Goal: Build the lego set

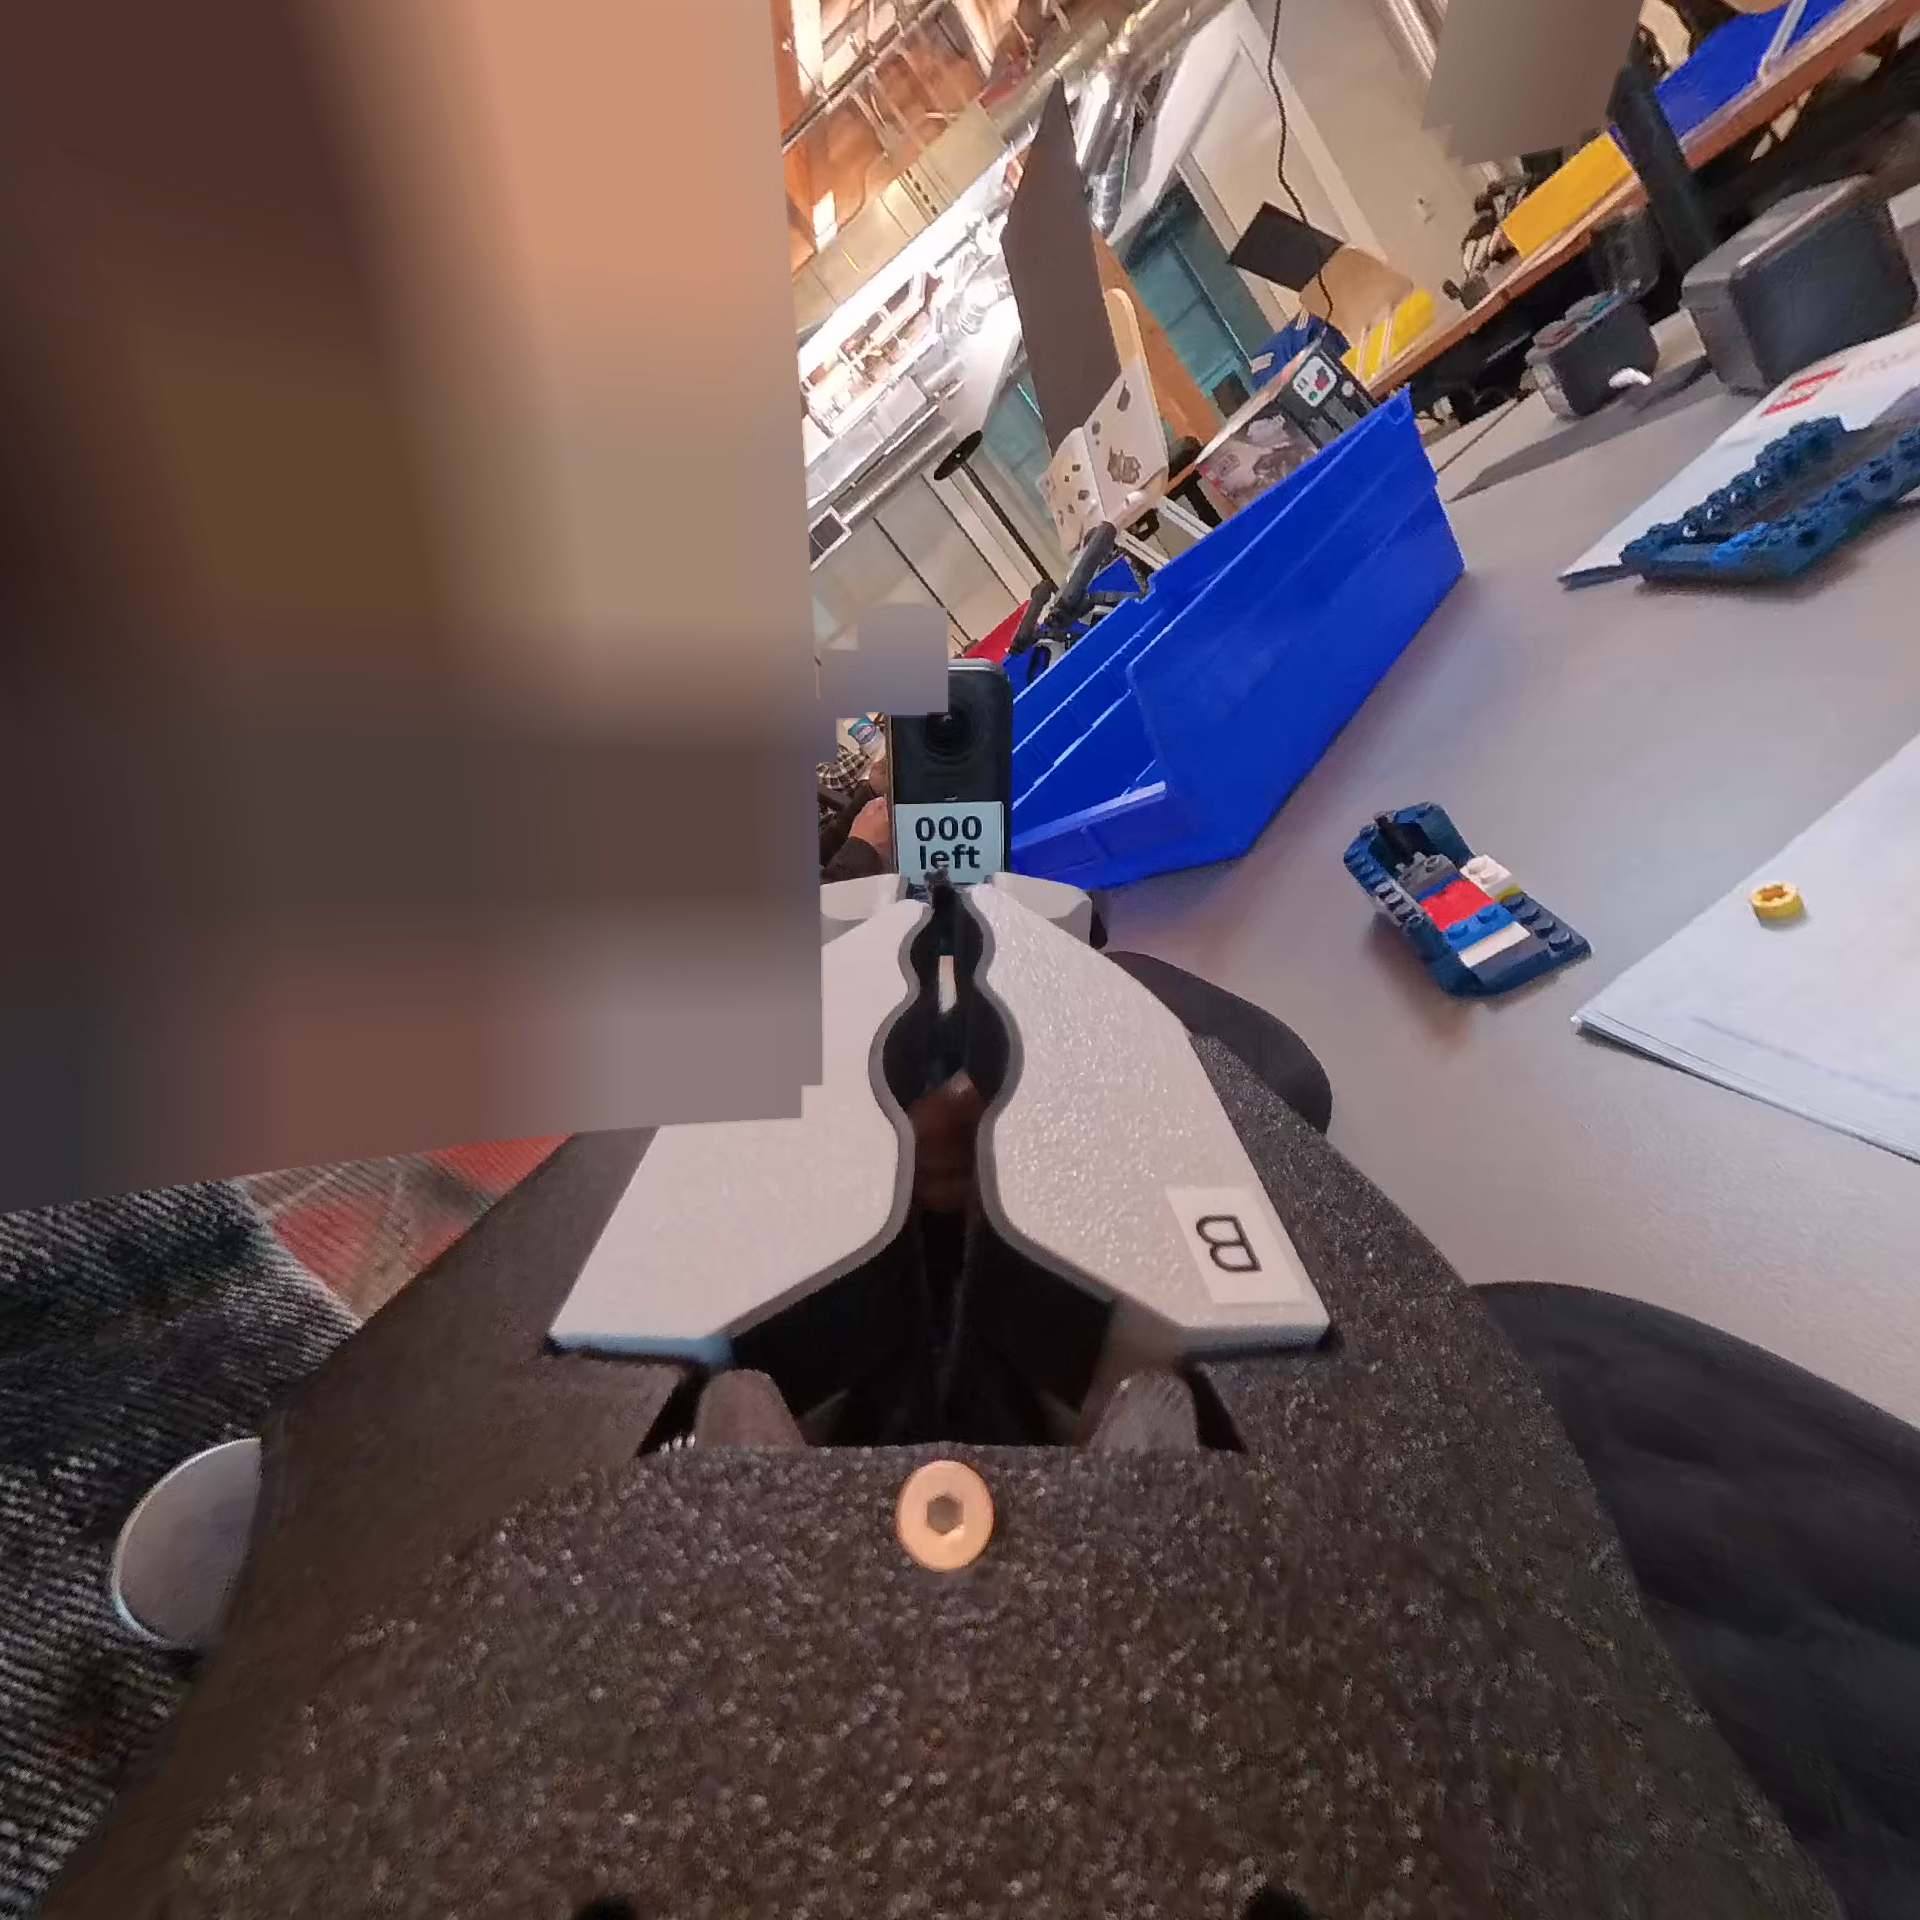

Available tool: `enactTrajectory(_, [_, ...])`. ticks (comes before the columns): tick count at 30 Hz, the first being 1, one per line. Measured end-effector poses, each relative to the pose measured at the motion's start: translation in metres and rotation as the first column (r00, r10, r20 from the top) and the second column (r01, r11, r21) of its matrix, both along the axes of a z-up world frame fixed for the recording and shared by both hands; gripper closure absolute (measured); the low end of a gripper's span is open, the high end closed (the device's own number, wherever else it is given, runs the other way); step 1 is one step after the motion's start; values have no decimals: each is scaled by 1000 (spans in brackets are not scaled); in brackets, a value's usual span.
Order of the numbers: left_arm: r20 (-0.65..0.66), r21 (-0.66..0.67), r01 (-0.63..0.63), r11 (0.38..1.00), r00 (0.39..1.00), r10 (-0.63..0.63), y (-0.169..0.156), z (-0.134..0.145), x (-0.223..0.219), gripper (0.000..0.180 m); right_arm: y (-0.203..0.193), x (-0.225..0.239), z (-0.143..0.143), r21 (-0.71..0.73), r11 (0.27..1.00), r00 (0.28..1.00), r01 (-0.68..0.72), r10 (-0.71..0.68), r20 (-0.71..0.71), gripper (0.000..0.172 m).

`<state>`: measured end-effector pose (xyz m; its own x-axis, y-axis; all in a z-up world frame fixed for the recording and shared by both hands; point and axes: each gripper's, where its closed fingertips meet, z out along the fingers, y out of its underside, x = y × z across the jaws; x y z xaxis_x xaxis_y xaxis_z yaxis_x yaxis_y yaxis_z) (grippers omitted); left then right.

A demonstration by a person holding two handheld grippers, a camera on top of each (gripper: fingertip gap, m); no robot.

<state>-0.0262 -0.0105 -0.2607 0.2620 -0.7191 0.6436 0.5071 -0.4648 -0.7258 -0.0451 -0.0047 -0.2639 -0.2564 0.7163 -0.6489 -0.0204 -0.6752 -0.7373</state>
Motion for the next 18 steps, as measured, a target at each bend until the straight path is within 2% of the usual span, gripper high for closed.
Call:
enactTrajectory(7, [-51, -70, 30, 997, 998, -33, 4, -11, 5, 165, 2, 2, -10, -66, 997, 996, -41, 46, 76, 168])
enactTrajectory(18, [-8, -128, 3, 992, 1000, -4, 12, -14, -2, 165, 7, -3, -18, -95, 995, 992, -31, 42, 118, 168])
